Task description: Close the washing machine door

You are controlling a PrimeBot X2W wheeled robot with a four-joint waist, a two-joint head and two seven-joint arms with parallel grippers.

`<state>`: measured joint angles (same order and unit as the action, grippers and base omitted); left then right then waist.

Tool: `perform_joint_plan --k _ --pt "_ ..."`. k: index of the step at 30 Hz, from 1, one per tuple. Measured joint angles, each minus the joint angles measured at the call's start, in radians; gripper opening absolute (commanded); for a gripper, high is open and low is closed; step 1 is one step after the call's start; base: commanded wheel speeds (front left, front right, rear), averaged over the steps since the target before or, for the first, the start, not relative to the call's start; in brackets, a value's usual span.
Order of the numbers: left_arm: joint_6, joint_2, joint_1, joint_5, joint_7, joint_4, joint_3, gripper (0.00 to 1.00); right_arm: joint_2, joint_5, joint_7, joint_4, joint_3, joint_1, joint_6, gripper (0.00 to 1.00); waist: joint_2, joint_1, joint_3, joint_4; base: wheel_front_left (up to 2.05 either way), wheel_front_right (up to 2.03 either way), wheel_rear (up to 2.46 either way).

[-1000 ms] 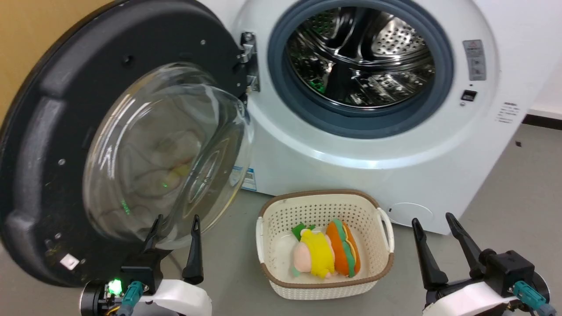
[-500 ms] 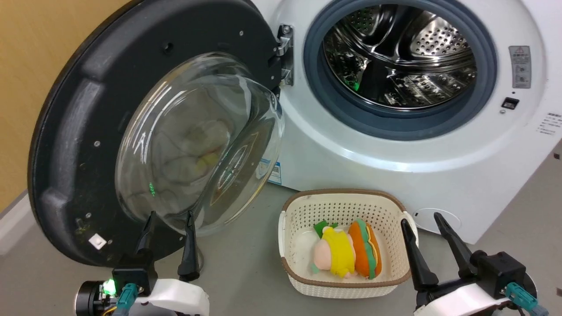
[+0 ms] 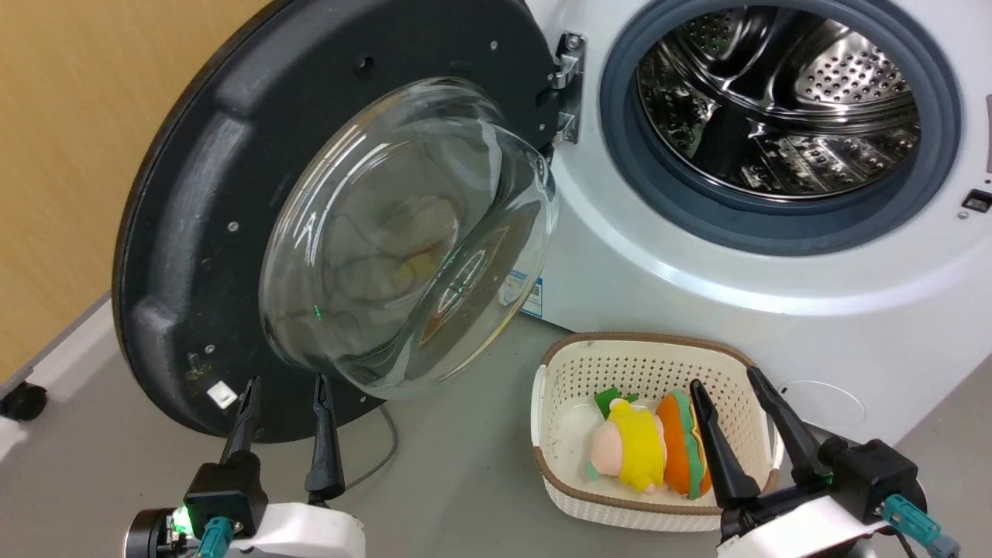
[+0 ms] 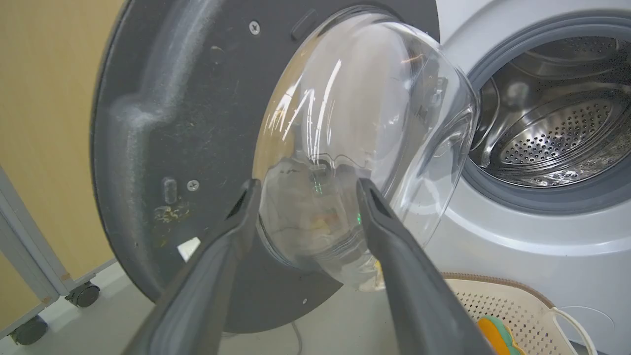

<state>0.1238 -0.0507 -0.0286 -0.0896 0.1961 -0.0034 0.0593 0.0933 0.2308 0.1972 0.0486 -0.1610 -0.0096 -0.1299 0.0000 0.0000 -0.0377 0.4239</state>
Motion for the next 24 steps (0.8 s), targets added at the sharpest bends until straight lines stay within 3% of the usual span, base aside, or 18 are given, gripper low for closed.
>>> perform_joint_plan --k 24 --pt "0.024 0.000 -0.003 -0.015 0.052 0.001 0.010 1.00 0.017 0.060 0.050 0.010 -0.034 -0.001 0.000 1.00 0.0000 0.0000 -0.018 0.104 0.00 0.00 0.00"
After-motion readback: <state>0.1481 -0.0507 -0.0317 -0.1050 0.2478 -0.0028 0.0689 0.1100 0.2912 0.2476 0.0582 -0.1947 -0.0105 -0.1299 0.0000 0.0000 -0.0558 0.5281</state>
